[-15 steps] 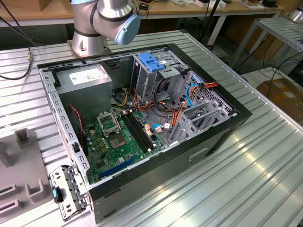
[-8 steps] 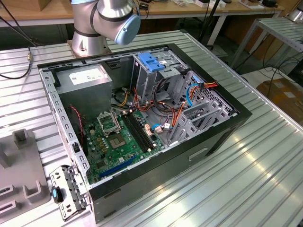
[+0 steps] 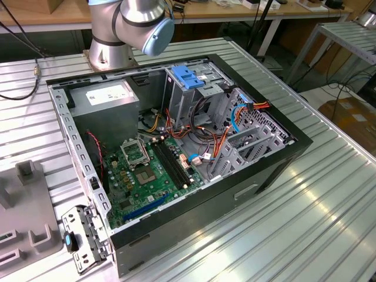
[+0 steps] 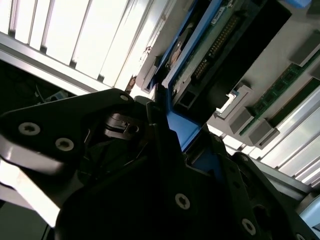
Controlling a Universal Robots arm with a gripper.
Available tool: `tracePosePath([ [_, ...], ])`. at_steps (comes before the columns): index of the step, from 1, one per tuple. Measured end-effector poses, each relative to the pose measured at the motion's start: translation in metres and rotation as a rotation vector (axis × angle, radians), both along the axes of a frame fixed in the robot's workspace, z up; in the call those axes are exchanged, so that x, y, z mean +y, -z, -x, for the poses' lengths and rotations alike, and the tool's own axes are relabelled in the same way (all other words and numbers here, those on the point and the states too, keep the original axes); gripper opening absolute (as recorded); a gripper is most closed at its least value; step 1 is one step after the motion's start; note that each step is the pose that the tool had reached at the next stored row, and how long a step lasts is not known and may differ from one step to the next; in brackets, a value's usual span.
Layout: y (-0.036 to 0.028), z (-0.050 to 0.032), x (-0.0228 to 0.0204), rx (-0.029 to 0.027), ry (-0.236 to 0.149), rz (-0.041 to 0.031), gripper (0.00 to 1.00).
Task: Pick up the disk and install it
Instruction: 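Pick up the disk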
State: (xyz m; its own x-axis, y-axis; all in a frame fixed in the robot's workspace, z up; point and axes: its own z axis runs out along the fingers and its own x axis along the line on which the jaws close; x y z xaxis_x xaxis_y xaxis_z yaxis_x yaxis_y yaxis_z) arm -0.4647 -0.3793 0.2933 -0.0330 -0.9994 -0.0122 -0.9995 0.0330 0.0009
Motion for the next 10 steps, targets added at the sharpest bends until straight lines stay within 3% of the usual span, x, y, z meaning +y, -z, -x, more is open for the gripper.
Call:
tracePosePath([
  [10, 0.0004, 0.0, 0.0, -0.0005, -0.007, -0.0002, 0.37],
])
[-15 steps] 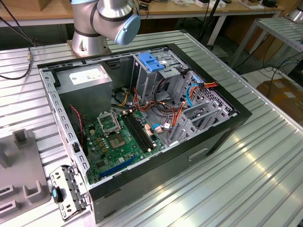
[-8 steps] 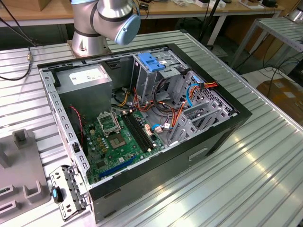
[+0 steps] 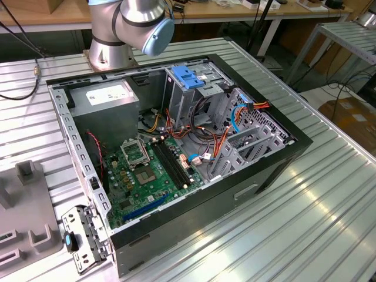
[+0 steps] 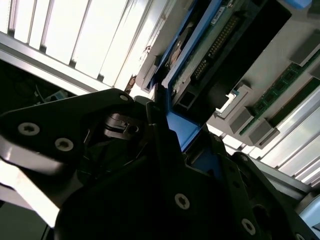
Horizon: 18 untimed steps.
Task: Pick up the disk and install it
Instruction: 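Pick up the disk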
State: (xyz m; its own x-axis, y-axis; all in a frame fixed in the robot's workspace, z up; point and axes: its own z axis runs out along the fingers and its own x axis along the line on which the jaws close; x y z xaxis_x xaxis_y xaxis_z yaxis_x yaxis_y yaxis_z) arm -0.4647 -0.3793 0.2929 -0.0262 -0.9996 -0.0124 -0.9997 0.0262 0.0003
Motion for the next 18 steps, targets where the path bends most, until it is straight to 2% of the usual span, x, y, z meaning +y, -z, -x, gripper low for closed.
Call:
tracePosePath([
  [12, -0.0006, 0.0, 0.0, -0.0004, -0.009, -0.0002, 0.37],
  [18, -0.008, 0.0, 0.0, -0.0001, -0.009, 0.0, 0.37],
])
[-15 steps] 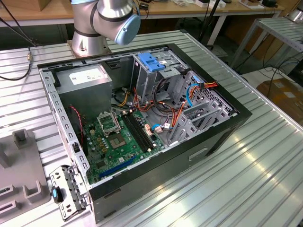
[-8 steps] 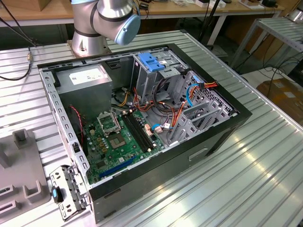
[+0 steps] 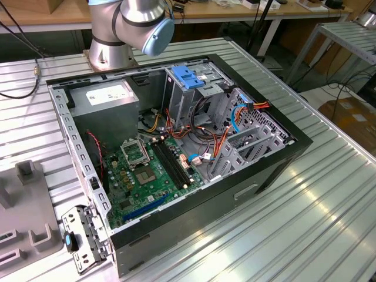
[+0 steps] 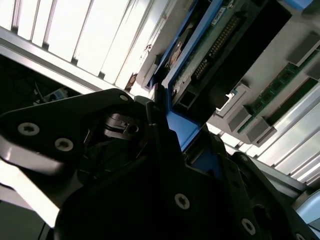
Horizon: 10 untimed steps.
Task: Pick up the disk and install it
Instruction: 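Pick up the disk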
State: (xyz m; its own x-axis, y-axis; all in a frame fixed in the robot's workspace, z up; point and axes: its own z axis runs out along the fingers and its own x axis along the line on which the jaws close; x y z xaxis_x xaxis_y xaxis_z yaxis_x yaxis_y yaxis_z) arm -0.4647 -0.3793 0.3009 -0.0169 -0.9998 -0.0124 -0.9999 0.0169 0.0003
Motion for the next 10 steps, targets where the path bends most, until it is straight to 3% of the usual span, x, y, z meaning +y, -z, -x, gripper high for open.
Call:
tracePosePath([
  [10, -0.0077, 0.0, 0.0, 0.0001, 0.0, 0.0, 0.37],
])
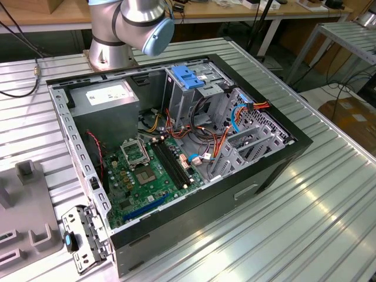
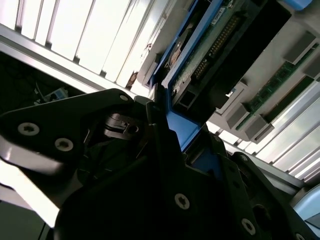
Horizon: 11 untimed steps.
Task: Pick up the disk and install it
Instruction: 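Pick up the disk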
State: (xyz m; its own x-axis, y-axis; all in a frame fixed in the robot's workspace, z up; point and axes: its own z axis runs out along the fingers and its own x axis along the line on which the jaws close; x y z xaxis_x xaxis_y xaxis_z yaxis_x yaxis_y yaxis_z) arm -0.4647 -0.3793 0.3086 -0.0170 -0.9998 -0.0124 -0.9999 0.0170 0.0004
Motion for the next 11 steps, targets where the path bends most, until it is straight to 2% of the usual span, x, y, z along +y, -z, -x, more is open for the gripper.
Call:
tracePosePath([
  [11, -0.0104, 0.0, 0.0, -0.0001, 0.0, -0.0001, 0.37],
])
